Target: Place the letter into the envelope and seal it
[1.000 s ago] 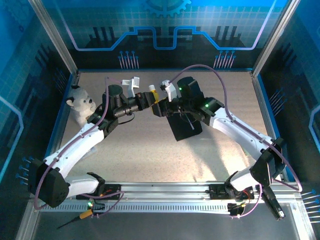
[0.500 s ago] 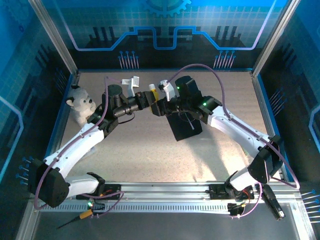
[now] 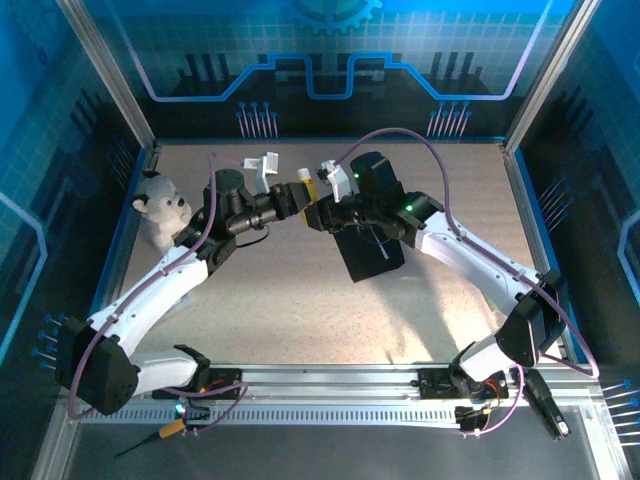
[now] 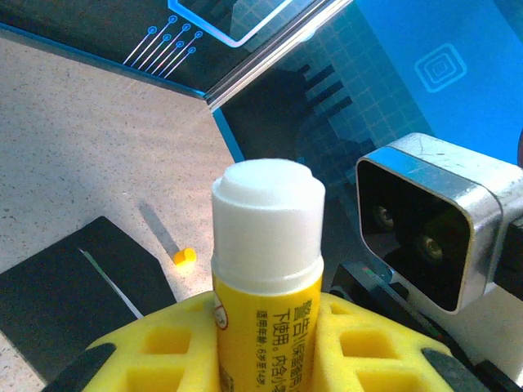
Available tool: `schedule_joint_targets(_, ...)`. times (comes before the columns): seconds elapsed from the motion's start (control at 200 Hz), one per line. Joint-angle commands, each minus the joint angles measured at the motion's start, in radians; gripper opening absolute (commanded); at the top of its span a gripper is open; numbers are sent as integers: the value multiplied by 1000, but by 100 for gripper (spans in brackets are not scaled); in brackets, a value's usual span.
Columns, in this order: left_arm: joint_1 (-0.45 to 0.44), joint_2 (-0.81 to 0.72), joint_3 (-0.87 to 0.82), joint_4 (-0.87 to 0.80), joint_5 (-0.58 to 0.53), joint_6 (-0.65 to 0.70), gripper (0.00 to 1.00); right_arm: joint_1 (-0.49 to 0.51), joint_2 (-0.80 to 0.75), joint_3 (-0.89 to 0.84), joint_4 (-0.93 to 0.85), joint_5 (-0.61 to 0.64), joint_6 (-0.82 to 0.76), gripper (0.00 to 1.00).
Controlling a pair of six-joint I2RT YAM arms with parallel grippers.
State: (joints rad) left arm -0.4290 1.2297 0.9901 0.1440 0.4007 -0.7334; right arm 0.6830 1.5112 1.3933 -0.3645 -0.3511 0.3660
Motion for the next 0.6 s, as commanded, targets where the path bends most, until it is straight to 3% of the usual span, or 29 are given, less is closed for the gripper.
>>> schedule_joint_targets(0.0, 6, 5, -9, 62, 63, 4, 0, -14, -38, -6, 41, -81, -9, 16)
schedule_joint_targets(0.26, 32, 2, -65, 301, 243, -60, 0, -85, -104, -53, 179, -351, -2, 15)
schedule_joint_targets(0.435, 43, 18, -65, 429, 362, -103, 0, -137, -112, -71, 318, -581, 89, 15)
schedule_joint_targets(0.595, 46, 27, -57, 475, 427, -122, 0, -154, -116, -78, 409, -686, 144, 15)
